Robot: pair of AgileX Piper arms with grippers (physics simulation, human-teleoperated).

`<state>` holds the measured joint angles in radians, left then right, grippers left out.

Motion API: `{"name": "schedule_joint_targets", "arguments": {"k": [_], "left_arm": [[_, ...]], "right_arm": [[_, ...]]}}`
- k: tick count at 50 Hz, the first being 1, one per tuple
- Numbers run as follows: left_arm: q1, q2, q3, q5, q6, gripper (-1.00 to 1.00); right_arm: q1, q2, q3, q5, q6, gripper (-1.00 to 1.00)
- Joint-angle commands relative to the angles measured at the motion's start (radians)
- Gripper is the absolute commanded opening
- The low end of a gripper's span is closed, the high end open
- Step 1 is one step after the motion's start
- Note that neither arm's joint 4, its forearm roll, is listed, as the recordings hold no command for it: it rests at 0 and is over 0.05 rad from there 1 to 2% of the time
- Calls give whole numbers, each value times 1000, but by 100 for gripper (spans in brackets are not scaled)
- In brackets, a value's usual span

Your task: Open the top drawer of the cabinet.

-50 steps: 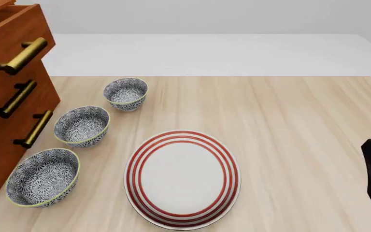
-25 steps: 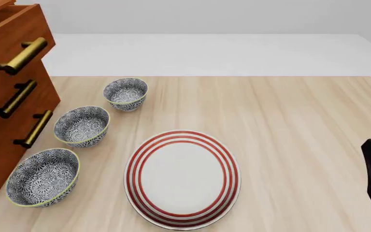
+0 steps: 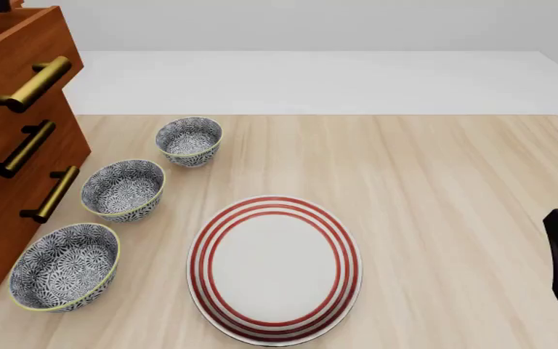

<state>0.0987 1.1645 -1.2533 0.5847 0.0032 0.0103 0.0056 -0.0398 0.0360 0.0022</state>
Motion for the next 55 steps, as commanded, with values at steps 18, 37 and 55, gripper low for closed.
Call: {"name": "schedule_joint_targets", "arguments": {"k": [18, 37, 55], "left_arm": [[23, 49, 38, -44, 0, 100], [35, 84, 49, -71, 20, 100], [44, 102, 72, -94, 33, 100]], "right_arm": [[0, 0, 0, 0, -1, 100], [0, 0, 0, 0, 0, 100], [0, 0, 0, 0, 0, 100]]}}
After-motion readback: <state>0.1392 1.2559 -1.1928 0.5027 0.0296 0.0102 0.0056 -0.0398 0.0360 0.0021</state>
